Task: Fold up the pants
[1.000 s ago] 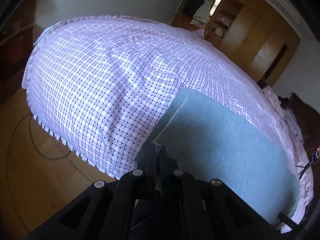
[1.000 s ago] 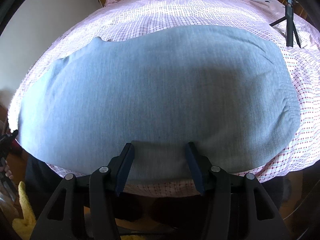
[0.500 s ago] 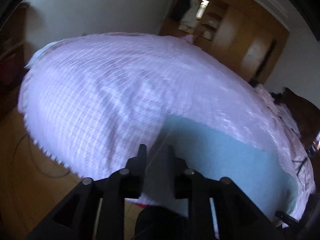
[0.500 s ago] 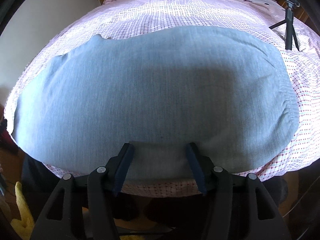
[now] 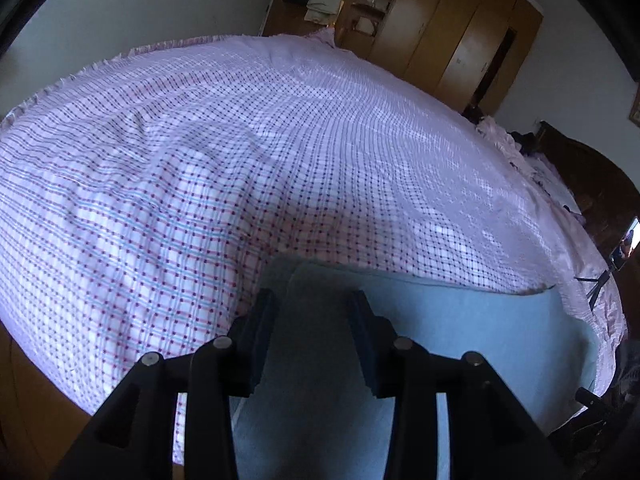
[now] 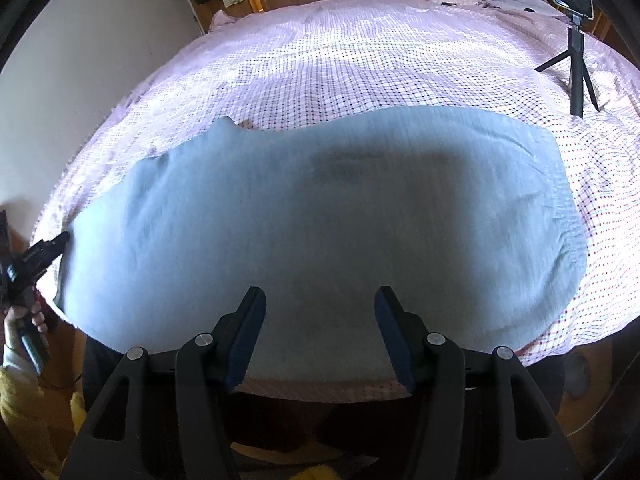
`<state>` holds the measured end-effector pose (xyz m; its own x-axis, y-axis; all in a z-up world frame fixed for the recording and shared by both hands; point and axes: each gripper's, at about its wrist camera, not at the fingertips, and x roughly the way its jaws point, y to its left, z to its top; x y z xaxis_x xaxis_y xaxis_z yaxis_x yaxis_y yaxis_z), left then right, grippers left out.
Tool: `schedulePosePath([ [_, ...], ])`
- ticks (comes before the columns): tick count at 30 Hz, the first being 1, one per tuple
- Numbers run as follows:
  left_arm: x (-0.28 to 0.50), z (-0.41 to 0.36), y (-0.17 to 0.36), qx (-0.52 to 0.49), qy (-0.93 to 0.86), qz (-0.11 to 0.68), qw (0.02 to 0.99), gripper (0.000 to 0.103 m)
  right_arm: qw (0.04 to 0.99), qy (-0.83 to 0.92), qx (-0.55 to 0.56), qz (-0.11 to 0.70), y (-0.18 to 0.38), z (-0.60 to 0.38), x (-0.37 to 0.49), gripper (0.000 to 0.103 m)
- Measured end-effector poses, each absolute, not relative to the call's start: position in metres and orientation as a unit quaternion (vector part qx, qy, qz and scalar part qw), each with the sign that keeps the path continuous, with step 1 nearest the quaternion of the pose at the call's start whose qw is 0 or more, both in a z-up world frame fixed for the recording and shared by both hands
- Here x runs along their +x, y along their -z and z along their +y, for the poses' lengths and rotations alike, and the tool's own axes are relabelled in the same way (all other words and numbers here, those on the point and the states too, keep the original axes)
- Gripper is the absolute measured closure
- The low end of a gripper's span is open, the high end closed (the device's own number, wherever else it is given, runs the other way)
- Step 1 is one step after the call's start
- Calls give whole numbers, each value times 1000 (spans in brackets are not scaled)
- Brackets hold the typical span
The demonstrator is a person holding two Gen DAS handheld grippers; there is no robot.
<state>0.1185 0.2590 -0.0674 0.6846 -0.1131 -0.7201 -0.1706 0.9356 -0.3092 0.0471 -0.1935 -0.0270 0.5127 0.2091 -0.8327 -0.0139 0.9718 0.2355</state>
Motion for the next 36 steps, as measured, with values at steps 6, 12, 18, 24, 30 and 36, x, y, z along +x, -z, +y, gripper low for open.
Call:
schedulePosePath([
  [6,119,254,69,-172,-4,383,908,98,853,-69,103,508,37,-193,51,52],
  [12,96,255,44,-191,-45,345,918,99,864,-92,57,492,18,-173,75,52],
  [18,114,257,59,-164,-58,383,907,99,878,-136,52,456,1,-150,125,52],
  [24,129,259,78,-171,-65,402,897,97,856,-161,60,487,27,-121,178,52],
  [30,118,261,58,-171,-66,409,894,91,870,-147,40,468,37,-109,199,50],
  [36,86,254,27,-172,-62,386,904,75,881,-145,65,446,12,-128,174,50],
])
